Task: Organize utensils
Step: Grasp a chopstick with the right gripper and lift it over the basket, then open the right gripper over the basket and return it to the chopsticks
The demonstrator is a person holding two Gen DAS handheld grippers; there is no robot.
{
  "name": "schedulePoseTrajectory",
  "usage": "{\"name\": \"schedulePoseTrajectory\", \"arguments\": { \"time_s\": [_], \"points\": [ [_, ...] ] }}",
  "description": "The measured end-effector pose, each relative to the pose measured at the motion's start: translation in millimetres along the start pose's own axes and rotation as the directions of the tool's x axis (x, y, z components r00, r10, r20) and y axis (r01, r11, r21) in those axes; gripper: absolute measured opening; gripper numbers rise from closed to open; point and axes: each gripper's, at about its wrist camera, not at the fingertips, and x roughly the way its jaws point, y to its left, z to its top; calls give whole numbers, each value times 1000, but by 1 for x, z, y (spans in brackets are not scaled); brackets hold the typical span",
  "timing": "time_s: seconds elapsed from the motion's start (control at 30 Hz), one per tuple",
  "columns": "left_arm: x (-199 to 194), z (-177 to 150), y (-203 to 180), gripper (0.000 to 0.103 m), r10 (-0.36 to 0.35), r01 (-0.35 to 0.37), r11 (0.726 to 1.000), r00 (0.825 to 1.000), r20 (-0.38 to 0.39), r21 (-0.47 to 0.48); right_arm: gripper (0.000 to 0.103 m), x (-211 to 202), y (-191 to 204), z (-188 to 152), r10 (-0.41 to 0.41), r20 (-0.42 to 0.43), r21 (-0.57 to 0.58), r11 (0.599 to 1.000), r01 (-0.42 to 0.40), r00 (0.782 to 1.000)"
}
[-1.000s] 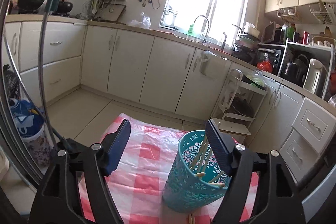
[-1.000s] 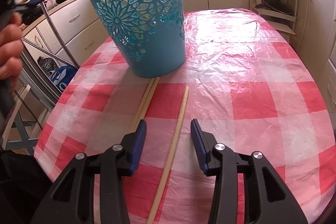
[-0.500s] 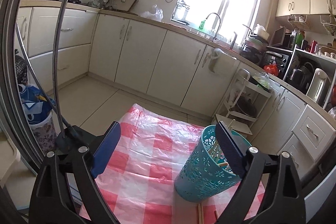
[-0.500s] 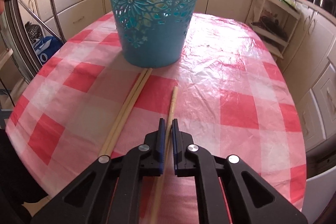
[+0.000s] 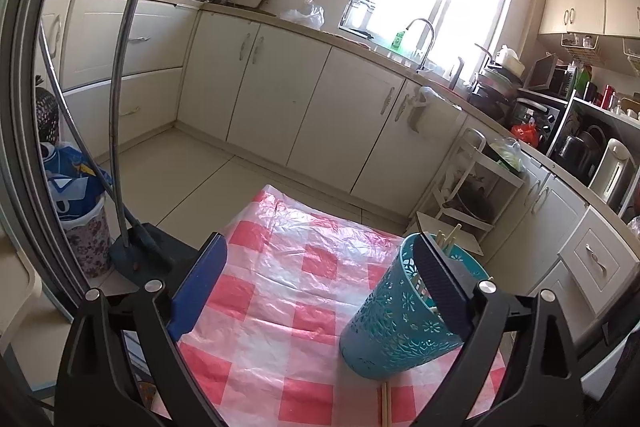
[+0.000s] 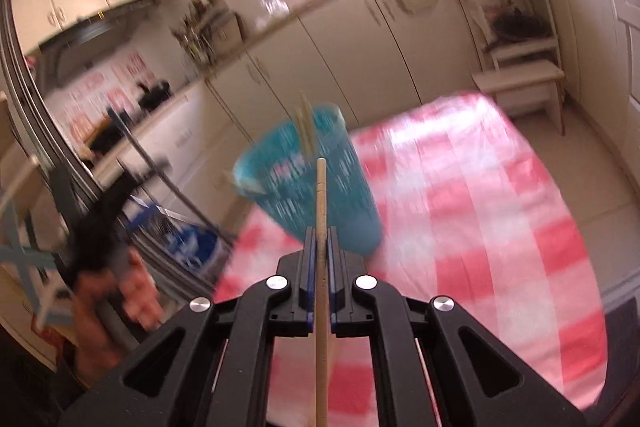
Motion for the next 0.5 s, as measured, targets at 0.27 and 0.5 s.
{"name": "schedulePoseTrajectory", "arguments": {
  "time_s": [0.27,0.5],
  "points": [
    [2,1,2,91,2,-2,1000,1000,-5,-29,6,42,58,100,17,246,-81,997,3,969],
    [4,4,1,91,-16,15,999,1000,-12,-37,6,104,62,141,-93,312,-28,994,106,946]
  ]
}}
